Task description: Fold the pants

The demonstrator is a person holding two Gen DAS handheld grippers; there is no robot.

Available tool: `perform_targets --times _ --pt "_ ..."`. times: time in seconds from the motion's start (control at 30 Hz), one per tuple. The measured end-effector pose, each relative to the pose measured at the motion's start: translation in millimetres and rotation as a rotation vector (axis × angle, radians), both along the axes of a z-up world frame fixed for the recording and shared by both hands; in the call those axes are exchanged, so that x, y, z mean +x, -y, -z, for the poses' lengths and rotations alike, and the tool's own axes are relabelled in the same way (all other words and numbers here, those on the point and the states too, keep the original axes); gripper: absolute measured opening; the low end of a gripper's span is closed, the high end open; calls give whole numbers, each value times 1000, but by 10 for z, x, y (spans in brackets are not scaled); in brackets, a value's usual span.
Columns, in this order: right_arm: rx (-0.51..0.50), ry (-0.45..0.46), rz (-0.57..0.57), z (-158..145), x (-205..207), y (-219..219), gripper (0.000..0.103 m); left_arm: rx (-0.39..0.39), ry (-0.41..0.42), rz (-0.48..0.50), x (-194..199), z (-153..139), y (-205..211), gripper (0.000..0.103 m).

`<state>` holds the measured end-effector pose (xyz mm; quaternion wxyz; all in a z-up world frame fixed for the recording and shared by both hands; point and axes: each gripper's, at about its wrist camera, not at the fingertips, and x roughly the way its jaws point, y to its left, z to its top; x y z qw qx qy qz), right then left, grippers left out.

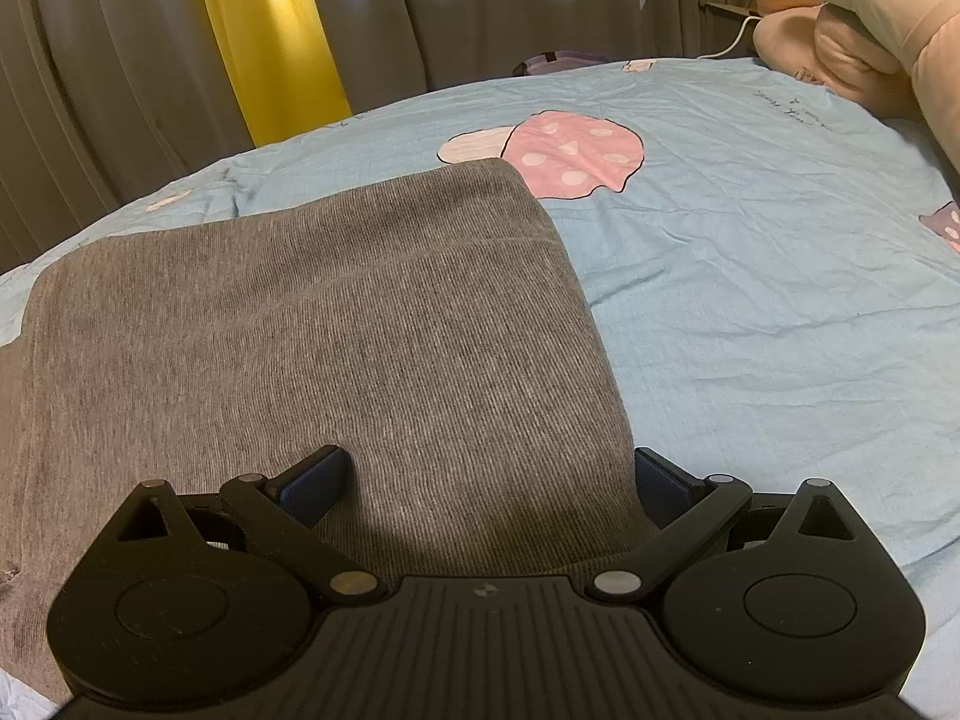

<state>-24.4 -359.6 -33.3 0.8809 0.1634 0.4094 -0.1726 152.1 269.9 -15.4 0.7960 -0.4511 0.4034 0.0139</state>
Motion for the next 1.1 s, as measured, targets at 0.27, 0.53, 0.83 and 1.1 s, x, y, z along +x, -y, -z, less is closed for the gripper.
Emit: perform_targets --times 0.27,0.53,0.83,1.1 --pt "2 0 -1 -3 -1 2 99 125 1 -26 -41 91 80 29" --pt "57 15 19 -56 -29 94 99 472 239 142 -174 -680 644 19" --pt "128 177 95 -275 -268 283 99 680 629 488 -694 -1677 2018 19" --pt "278 280 153 -400 -530 553 99 667 631 895 -1270 -1212 3611 34"
